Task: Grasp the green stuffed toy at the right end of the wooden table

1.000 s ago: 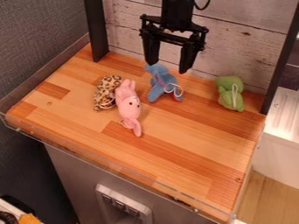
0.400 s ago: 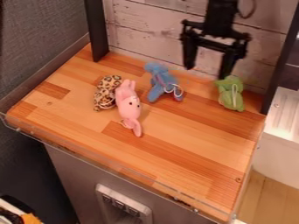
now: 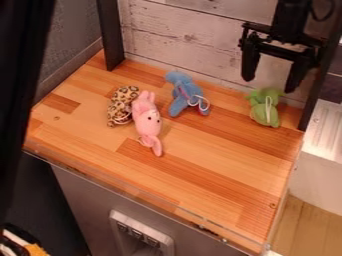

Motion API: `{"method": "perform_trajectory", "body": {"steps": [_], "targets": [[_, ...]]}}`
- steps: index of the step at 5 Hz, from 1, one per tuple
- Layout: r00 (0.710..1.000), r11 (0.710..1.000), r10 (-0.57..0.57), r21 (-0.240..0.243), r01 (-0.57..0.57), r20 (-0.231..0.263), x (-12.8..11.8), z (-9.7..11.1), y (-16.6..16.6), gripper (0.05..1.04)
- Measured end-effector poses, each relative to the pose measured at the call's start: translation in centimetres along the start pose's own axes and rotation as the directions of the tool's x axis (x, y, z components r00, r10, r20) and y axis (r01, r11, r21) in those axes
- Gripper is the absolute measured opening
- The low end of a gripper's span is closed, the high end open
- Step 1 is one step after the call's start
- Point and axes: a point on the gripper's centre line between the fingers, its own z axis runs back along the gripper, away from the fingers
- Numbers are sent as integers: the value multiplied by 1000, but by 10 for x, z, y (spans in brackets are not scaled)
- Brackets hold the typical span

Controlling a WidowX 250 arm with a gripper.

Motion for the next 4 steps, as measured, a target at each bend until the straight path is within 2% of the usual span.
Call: {"method": "perform_trajectory", "body": {"steps": [2, 3, 4], "targets": [[999, 999, 40, -3, -40, 7, 2, -2, -8, 999], [998, 999, 43, -17, -42, 46, 8, -7, -10, 999], [1000, 1000, -10, -2, 10, 9, 10, -43, -22, 998]]}}
